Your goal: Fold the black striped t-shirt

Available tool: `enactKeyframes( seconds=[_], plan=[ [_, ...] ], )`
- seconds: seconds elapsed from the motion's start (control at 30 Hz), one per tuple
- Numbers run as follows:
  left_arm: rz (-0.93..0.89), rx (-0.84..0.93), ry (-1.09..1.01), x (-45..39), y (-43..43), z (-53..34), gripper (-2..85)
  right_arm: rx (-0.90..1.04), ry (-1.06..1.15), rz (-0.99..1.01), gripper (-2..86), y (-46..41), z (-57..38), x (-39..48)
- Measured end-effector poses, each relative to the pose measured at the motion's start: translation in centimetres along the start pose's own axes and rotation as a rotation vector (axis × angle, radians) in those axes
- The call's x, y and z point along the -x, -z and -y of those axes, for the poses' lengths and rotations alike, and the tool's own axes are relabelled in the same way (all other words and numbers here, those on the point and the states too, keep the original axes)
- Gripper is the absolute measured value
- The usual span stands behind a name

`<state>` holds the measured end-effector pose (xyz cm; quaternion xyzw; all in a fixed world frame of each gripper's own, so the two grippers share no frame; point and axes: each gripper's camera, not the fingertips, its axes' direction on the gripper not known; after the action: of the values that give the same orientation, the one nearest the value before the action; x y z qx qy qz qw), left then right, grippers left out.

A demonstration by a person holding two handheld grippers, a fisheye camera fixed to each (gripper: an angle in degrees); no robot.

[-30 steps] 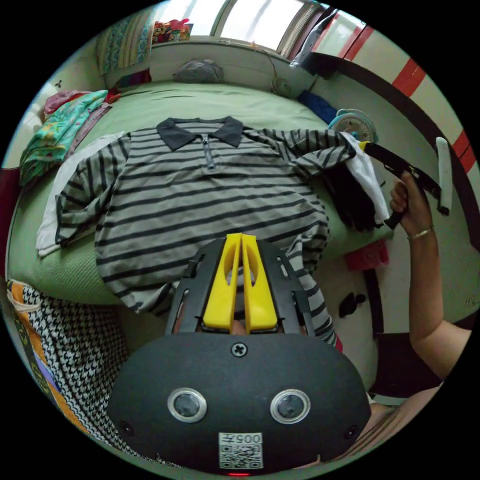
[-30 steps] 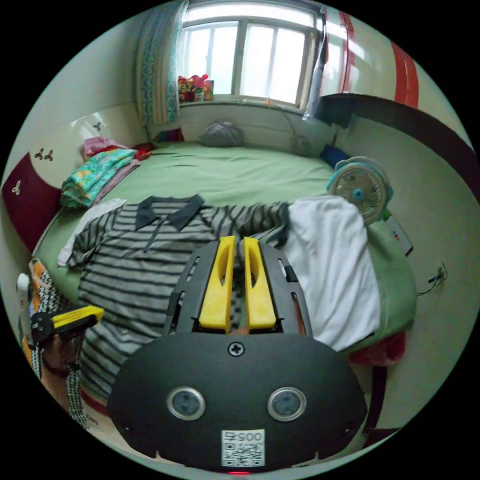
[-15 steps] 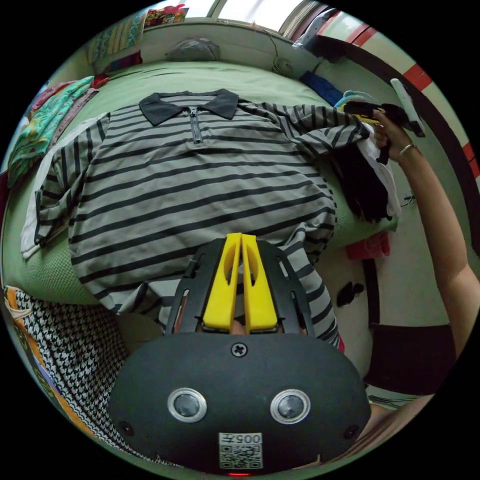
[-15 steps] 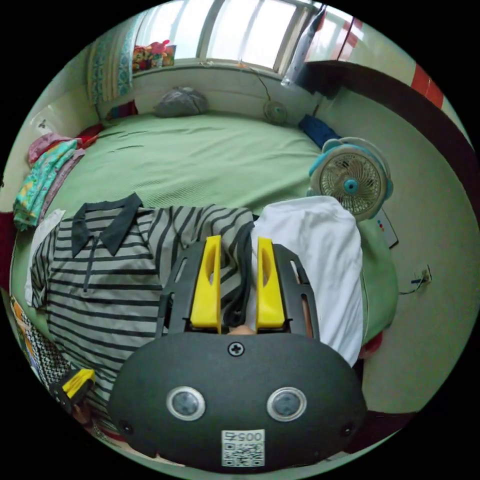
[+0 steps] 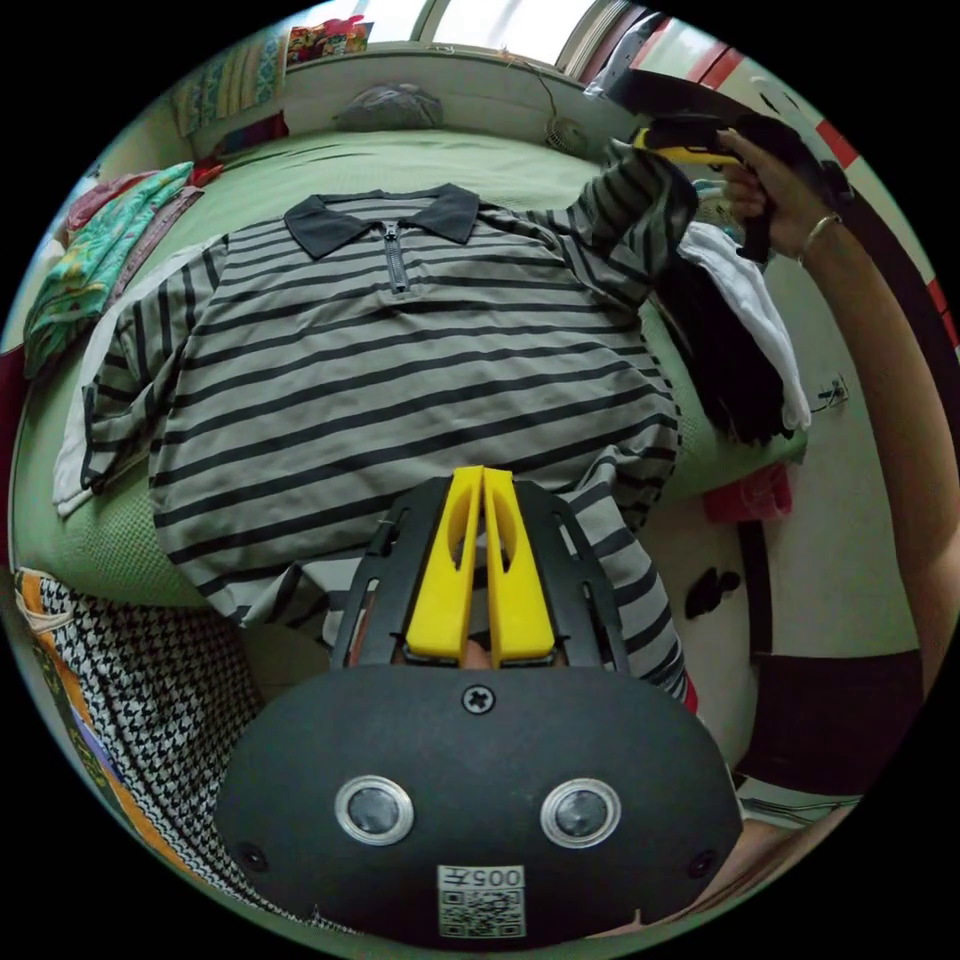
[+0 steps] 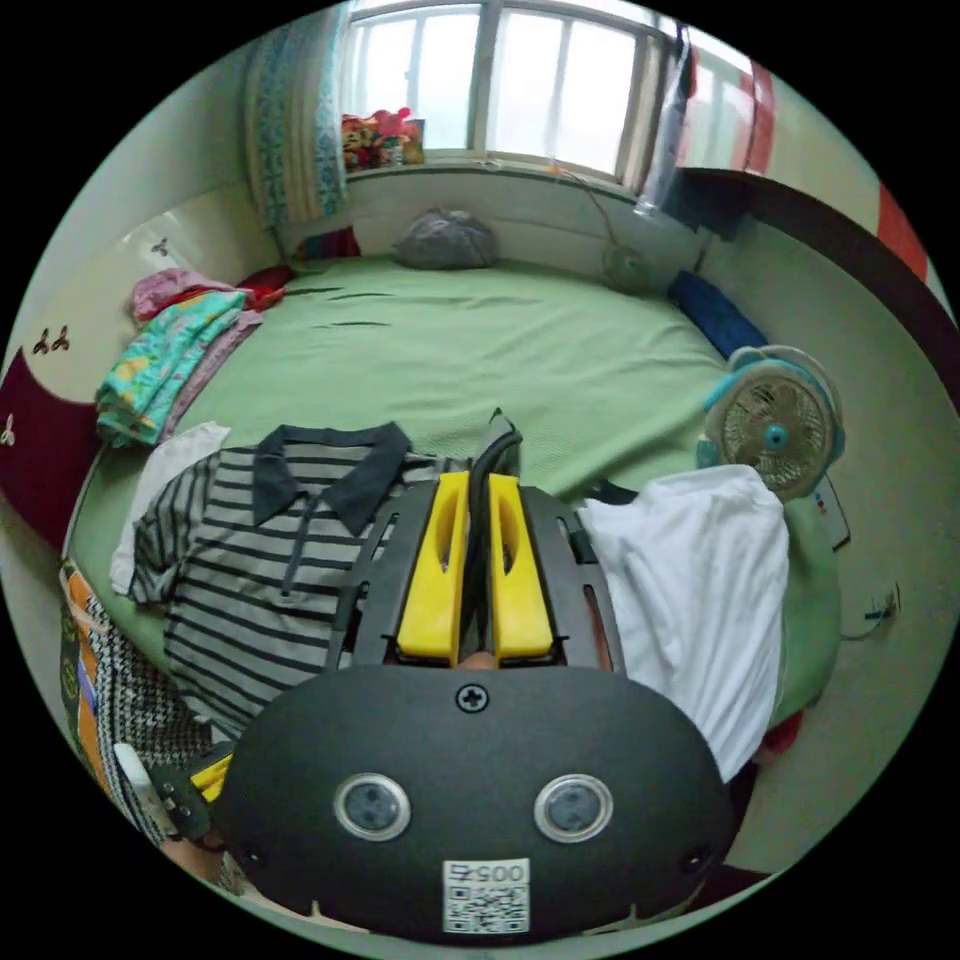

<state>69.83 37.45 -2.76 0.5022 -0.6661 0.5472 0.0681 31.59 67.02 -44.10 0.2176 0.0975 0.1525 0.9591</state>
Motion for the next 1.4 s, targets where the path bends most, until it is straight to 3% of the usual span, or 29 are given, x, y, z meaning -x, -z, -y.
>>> enactKeyframes(
  seconds=[0.17, 0.37, 0.5, 0.67, 0.97, 1.3, 1.4],
  plan=[
    [-0.019, -0.048, 0.014, 1.9, 2.0, 0.0, -0.3, 0.034, 0.060, 0.203, 6.5, 0.3, -0.6, 2.8],
    [0.071, -0.110, 0.103, 6.3, 4.9, -0.5, -0.4, 0.145, 0.122, 0.057, 5.1, -2.0, -6.7, 3.4],
    [0.104, -0.073, 0.185, 10.1, 5.2, -0.5, -0.5, 0.256, 0.088, 0.053, 4.8, -5.2, -11.6, 3.4],
    [0.057, -0.097, 0.291, 16.1, 7.1, -1.1, -0.5, 0.232, 0.027, 0.113, 3.6, -5.2, -14.4, 3.5],
    [0.252, -0.208, 0.474, 25.4, 11.3, 0.5, 0.5, 0.255, 0.053, 0.096, 1.7, -6.7, -14.3, 2.8],
    [0.330, -0.179, 0.538, 33.9, 11.7, 5.7, 9.2, 0.260, 0.033, 0.054, 1.2, -7.7, -13.2, 2.9],
    [0.387, -0.101, 0.549, 35.6, 10.3, 7.3, 10.3, 0.248, 0.041, 0.031, 1.0, -8.0, -13.1, 3.1]
  ],
)
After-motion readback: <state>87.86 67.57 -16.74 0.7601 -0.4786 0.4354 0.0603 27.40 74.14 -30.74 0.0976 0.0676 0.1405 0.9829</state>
